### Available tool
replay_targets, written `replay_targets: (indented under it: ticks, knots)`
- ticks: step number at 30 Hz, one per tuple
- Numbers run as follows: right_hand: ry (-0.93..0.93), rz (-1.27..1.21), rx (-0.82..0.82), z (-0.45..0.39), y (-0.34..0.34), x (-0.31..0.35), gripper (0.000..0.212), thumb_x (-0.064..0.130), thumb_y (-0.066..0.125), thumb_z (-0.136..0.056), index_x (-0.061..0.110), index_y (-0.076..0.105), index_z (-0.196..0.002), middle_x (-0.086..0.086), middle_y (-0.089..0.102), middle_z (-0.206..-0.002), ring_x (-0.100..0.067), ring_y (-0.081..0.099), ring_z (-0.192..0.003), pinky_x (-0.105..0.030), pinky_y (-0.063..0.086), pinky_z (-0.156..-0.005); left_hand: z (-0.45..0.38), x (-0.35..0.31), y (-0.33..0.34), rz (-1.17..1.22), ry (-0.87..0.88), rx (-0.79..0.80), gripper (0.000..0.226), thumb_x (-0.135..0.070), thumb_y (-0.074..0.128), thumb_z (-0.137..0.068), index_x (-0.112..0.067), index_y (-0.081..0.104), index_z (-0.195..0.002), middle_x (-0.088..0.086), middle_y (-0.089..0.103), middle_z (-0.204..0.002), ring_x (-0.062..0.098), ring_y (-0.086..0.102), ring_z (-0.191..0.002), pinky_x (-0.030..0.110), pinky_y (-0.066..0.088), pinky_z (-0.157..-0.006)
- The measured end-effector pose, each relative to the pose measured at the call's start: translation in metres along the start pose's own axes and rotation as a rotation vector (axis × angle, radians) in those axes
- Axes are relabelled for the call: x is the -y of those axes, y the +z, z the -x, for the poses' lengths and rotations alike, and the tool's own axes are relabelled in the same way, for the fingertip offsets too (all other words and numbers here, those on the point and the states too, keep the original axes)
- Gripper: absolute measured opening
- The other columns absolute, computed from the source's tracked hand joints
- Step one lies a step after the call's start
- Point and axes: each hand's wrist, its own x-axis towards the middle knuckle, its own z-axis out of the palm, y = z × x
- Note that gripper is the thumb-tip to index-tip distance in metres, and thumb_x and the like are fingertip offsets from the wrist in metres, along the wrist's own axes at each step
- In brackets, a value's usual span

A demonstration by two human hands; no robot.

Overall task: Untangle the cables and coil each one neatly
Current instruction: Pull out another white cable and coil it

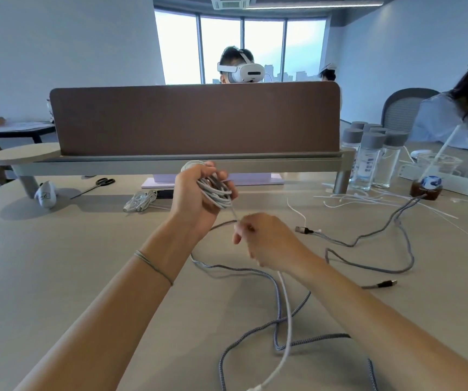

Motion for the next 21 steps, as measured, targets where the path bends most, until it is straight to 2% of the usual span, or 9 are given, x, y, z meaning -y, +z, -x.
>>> replay_targets:
  ticks: [2,5,8,11,13,15,17,19,21]
  knots:
    - [-0.017,0.212,0.12,0.01,0.007,0.008,0.019,0.019,0.048,-0.098,0.017,0.067,-0.101,-0.006,0.069,-0.097,-0.028,0.065,-0.09,-0.039,0.055,-0.082,-0.004,-0.002,-0.003,-0.079,0.083,-0.095,0.02,-0.003,0.036,-0.09,-0.019,0.044,-0.082,0.002,0.043,-0.066,0.017,0.04,-0.054,0.027,0.038,-0.052]
    - [-0.111,0.357,0.186,0.033,0.002,0.034,0.016,0.008,0.055,-0.09,0.016,0.063,-0.102,-0.006,0.067,-0.098,-0.03,0.063,-0.09,-0.038,0.054,-0.078,-0.009,0.0,-0.016,-0.39,0.268,-0.218,0.014,-0.01,0.045,-0.083,-0.024,0.046,-0.082,-0.002,0.038,-0.065,0.013,0.03,-0.052,0.027,0.028,-0.046]
    - [-0.19,0.431,0.114,0.051,-0.012,0.059,0.006,0.013,0.059,-0.091,0.018,0.061,-0.088,-0.003,0.063,-0.086,-0.029,0.06,-0.084,-0.037,0.048,-0.07,-0.001,0.006,-0.023,-0.735,0.463,-0.24,0.017,-0.023,0.053,-0.093,-0.02,0.043,-0.08,0.0,0.035,-0.071,0.011,0.029,-0.058,0.024,0.033,-0.052]
    - [-0.189,0.418,-0.013,0.056,-0.031,0.067,0.012,0.032,0.06,-0.097,0.023,0.066,-0.093,0.003,0.062,-0.085,-0.025,0.059,-0.084,-0.034,0.041,-0.069,0.005,0.013,-0.025,-0.933,0.585,-0.203,0.036,-0.035,0.045,-0.102,-0.004,0.044,-0.083,0.004,0.036,-0.073,0.008,0.032,-0.06,0.013,0.037,-0.055]
    - [-0.178,0.373,-0.09,0.051,-0.047,0.063,0.02,0.041,0.062,-0.096,0.024,0.068,-0.089,0.007,0.059,-0.078,-0.022,0.059,-0.08,-0.033,0.041,-0.067,0.002,0.016,-0.03,-1.004,0.492,-0.157,0.058,-0.056,0.034,-0.098,-0.001,0.049,-0.087,-0.002,0.042,-0.069,0.012,0.036,-0.062,0.024,0.036,-0.06]
    - [-0.209,0.292,-0.173,0.044,-0.062,0.054,0.027,0.044,0.064,-0.095,0.023,0.069,-0.079,0.009,0.06,-0.07,-0.017,0.06,-0.075,-0.032,0.044,-0.064,-0.001,0.021,-0.035,-1.086,0.377,-0.096,0.07,-0.07,0.023,-0.094,-0.007,0.052,-0.081,-0.008,0.047,-0.069,0.011,0.041,-0.064,0.033,0.034,-0.063]
    - [-0.27,0.224,-0.242,0.037,-0.075,0.044,0.027,0.043,0.065,-0.094,0.024,0.071,-0.075,0.009,0.062,-0.066,-0.013,0.059,-0.07,-0.034,0.047,-0.064,0.002,0.029,-0.031,-1.147,0.314,0.015,0.074,-0.075,0.016,-0.092,-0.012,0.048,-0.072,-0.008,0.046,-0.067,0.009,0.04,-0.063,0.034,0.033,-0.063]
    - [-0.317,0.185,-0.287,0.03,-0.082,0.036,0.028,0.042,0.064,-0.094,0.025,0.071,-0.074,0.01,0.061,-0.061,-0.009,0.056,-0.063,-0.036,0.048,-0.063,0.005,0.037,-0.022,-1.152,0.221,0.113,0.082,-0.083,0.009,-0.086,-0.016,0.053,-0.072,-0.006,0.045,-0.067,0.011,0.037,-0.059,0.034,0.031,-0.06]
    - [-0.328,0.153,-0.356,0.022,-0.086,0.026,0.029,0.042,0.063,-0.095,0.025,0.073,-0.074,0.012,0.063,-0.059,-0.009,0.056,-0.058,-0.036,0.049,-0.062,0.009,0.042,-0.012,-1.103,0.107,0.161,0.079,-0.088,0.007,-0.077,-0.031,0.061,-0.07,-0.004,0.049,-0.07,0.006,0.039,-0.054,0.031,0.03,-0.056]
